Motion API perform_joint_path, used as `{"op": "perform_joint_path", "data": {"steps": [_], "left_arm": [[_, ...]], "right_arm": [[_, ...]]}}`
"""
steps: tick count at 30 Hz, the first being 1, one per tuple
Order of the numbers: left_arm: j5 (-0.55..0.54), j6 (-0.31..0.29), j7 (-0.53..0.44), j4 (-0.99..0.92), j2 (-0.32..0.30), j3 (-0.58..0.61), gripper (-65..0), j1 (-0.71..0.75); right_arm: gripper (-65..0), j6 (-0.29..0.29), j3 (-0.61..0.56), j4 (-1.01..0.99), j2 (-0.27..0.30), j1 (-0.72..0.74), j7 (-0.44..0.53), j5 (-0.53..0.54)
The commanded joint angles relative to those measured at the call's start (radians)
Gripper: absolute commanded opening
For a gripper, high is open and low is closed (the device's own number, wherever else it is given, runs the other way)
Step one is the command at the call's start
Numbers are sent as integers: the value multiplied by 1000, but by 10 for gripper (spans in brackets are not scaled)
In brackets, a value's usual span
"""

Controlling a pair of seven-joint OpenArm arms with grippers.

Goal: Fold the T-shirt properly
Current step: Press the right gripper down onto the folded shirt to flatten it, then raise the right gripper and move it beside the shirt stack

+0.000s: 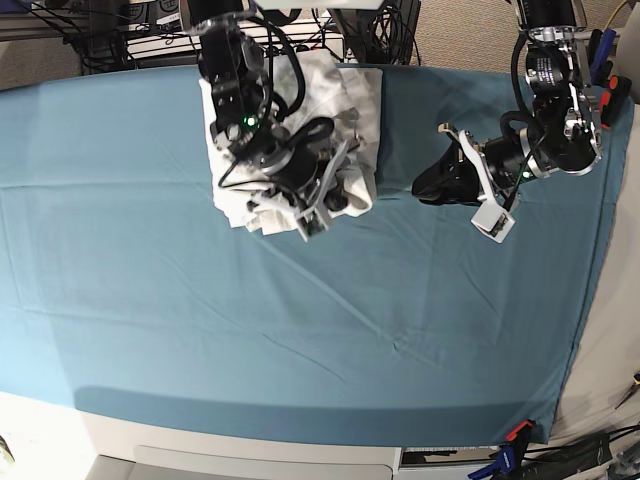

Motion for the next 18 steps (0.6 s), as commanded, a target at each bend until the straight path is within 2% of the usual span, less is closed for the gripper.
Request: {"op": "perform_joint_path", "data": {"steps": [1,2,3,7,9,12,16,18], "left_arm": [[-18,-8,-26,18,-8,-4,-548,-11],[-9,-8,-26,18,-8,-4,-548,-11],[2,-8,-27,18,-8,-4,-548,-11],[35,-8,-40,18,-12,-4,-548,-2],[35,-7,-40,18,-14,-4,-548,11],[35,-8,-40,18,-14,-4,-534,32],[35,-7,-40,18,-14,-4,-461,58],[35,-8,-40,18,-14,-4,-444,69]], "right_arm": [[-650,6,1,33,-5,29,10,-21],[-650,8,2,47,-5,42,-6,-51],[-621,7,5,64,-5,53,-21,-91],[-425,2,63,135,-5,63,-58,-170],[-416,-1,132,142,-5,63,-71,-142],[-416,8,284,141,9,63,-117,23],[-413,90,520,141,44,49,-168,295],[-383,124,627,141,69,28,-189,411]]}}
